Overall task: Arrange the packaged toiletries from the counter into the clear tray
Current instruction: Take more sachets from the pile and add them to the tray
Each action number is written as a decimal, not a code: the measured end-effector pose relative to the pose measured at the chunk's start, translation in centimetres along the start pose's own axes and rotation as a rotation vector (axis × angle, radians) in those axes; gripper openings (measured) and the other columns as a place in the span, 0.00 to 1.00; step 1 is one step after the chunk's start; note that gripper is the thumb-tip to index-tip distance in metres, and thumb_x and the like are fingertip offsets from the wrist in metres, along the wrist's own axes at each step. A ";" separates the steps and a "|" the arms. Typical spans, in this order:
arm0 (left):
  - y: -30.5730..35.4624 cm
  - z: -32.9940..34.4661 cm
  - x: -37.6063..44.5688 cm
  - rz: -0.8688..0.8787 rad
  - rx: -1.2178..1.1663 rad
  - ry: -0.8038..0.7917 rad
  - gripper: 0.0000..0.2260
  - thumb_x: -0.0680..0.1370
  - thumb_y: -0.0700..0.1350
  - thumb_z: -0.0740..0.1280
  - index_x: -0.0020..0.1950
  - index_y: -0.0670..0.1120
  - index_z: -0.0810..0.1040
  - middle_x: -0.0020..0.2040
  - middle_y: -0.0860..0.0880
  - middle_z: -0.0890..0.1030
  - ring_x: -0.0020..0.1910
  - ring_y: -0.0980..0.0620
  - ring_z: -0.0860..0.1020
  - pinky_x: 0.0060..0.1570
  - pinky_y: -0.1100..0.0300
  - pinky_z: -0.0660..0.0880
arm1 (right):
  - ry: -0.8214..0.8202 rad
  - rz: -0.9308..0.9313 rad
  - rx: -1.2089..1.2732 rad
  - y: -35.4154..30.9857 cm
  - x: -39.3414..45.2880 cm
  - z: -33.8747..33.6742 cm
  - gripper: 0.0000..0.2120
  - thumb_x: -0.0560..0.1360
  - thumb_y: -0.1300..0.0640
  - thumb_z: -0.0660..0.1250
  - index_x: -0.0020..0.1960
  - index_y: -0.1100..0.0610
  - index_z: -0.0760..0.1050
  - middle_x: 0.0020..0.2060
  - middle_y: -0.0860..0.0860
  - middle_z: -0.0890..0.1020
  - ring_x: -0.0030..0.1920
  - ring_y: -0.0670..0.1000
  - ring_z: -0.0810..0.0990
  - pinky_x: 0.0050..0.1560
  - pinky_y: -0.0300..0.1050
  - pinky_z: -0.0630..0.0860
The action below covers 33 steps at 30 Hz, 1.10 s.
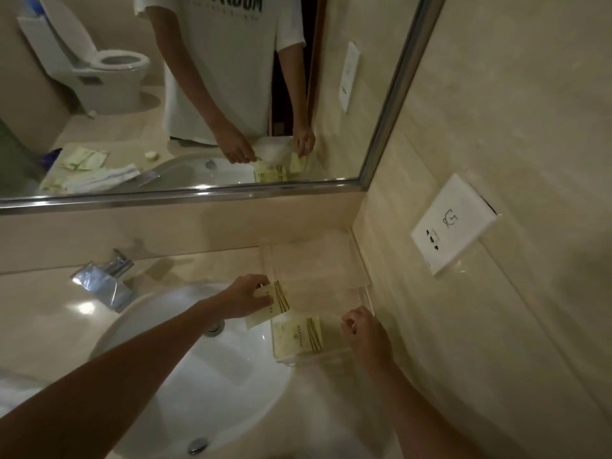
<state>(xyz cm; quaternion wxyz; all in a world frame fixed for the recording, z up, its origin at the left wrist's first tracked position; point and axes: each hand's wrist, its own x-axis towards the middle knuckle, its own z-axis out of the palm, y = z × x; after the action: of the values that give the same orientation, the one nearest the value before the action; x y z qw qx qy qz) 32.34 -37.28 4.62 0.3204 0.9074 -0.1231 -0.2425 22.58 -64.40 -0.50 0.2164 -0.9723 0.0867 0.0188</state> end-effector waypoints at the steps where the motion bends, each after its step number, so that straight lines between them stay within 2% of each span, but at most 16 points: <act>1: 0.1 0.0 0.4 -0.001 0.001 -0.003 0.05 0.77 0.45 0.66 0.51 0.46 0.77 0.52 0.46 0.79 0.46 0.50 0.79 0.38 0.65 0.74 | -0.016 -0.010 -0.030 0.3 0.1 0.3 0.02 0.74 0.55 0.67 0.42 0.52 0.77 0.43 0.47 0.77 0.39 0.51 0.79 0.37 0.44 0.73; 5: 0.5 0.4 1.5 -0.011 0.014 -0.007 0.08 0.77 0.45 0.67 0.54 0.44 0.77 0.49 0.49 0.77 0.45 0.52 0.78 0.34 0.70 0.71 | -0.069 -0.034 -0.096 1.2 0.4 1.2 0.06 0.72 0.58 0.67 0.39 0.52 0.70 0.41 0.48 0.74 0.38 0.53 0.78 0.33 0.46 0.69; 9: 1.2 1.2 2.5 -0.005 0.008 -0.024 0.07 0.77 0.44 0.66 0.53 0.43 0.77 0.48 0.50 0.77 0.44 0.53 0.77 0.34 0.70 0.72 | -0.217 -0.072 -0.115 2.1 0.2 1.5 0.02 0.73 0.56 0.65 0.45 0.52 0.74 0.47 0.47 0.75 0.48 0.51 0.79 0.39 0.40 0.64; 13: 2.3 1.6 3.7 0.011 0.011 -0.084 0.07 0.77 0.43 0.66 0.53 0.42 0.77 0.49 0.49 0.78 0.43 0.53 0.78 0.36 0.68 0.76 | -0.275 0.009 0.071 2.5 0.3 0.9 0.08 0.69 0.49 0.69 0.45 0.51 0.78 0.49 0.46 0.78 0.49 0.49 0.78 0.45 0.42 0.70; 16: 3.7 2.1 4.7 0.051 0.021 -0.115 0.06 0.77 0.43 0.67 0.51 0.42 0.77 0.48 0.49 0.78 0.42 0.55 0.77 0.34 0.69 0.74 | -0.191 0.029 0.048 2.9 0.6 0.6 0.07 0.71 0.49 0.69 0.45 0.51 0.79 0.49 0.47 0.80 0.50 0.49 0.79 0.46 0.41 0.71; 19: 5.2 2.8 5.5 0.085 0.006 -0.137 0.06 0.77 0.43 0.67 0.51 0.42 0.77 0.48 0.49 0.78 0.43 0.55 0.78 0.34 0.68 0.74 | -0.132 0.077 -0.010 3.5 0.8 0.7 0.10 0.73 0.50 0.68 0.52 0.52 0.80 0.52 0.51 0.80 0.53 0.53 0.80 0.50 0.43 0.73; 22: 6.1 3.8 5.7 0.096 -0.011 -0.159 0.06 0.77 0.43 0.66 0.51 0.42 0.77 0.50 0.47 0.80 0.46 0.50 0.80 0.40 0.65 0.78 | -0.121 0.105 -0.070 3.7 0.6 0.7 0.16 0.74 0.47 0.66 0.58 0.54 0.77 0.54 0.53 0.80 0.55 0.56 0.80 0.53 0.46 0.74; 25: 6.4 5.0 5.4 0.115 -0.024 -0.177 0.06 0.77 0.42 0.66 0.52 0.41 0.77 0.53 0.44 0.81 0.47 0.48 0.81 0.41 0.64 0.79 | -0.256 0.196 -0.032 2.9 0.7 0.5 0.19 0.78 0.50 0.59 0.66 0.56 0.71 0.60 0.56 0.77 0.60 0.58 0.76 0.58 0.52 0.72; 27: 6.5 5.6 5.6 0.123 -0.017 -0.168 0.08 0.77 0.42 0.66 0.53 0.40 0.77 0.53 0.43 0.81 0.48 0.48 0.81 0.41 0.63 0.79 | -0.266 0.213 -0.061 2.6 1.2 0.6 0.18 0.79 0.50 0.58 0.66 0.56 0.70 0.61 0.57 0.76 0.60 0.58 0.76 0.58 0.53 0.72; 29: 6.7 6.3 5.6 0.132 -0.015 -0.156 0.08 0.77 0.42 0.66 0.54 0.40 0.77 0.54 0.43 0.81 0.50 0.47 0.81 0.44 0.59 0.79 | -0.249 0.211 -0.073 2.3 0.8 0.3 0.19 0.78 0.50 0.61 0.66 0.56 0.69 0.62 0.56 0.75 0.60 0.58 0.75 0.58 0.53 0.72; 31: 6.8 7.0 6.8 0.128 -0.007 -0.185 0.09 0.77 0.42 0.66 0.54 0.40 0.77 0.55 0.42 0.81 0.50 0.47 0.80 0.47 0.57 0.79 | -0.135 0.179 -0.140 2.7 0.8 1.2 0.23 0.74 0.49 0.68 0.66 0.55 0.70 0.62 0.55 0.74 0.60 0.56 0.76 0.57 0.51 0.73; 33: 6.9 7.8 7.8 0.134 0.004 -0.212 0.08 0.77 0.42 0.67 0.54 0.40 0.78 0.54 0.42 0.81 0.50 0.47 0.80 0.48 0.55 0.79 | -0.054 0.146 -0.168 3.1 0.6 2.0 0.26 0.66 0.49 0.77 0.60 0.57 0.75 0.56 0.57 0.78 0.52 0.57 0.81 0.48 0.51 0.78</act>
<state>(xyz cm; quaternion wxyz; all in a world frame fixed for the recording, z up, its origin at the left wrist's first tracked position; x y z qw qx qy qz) 34.52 -49.59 0.94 0.3192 0.8670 -0.2170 -0.3151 22.61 -66.40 -3.63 0.1345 -0.9772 0.1496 0.0679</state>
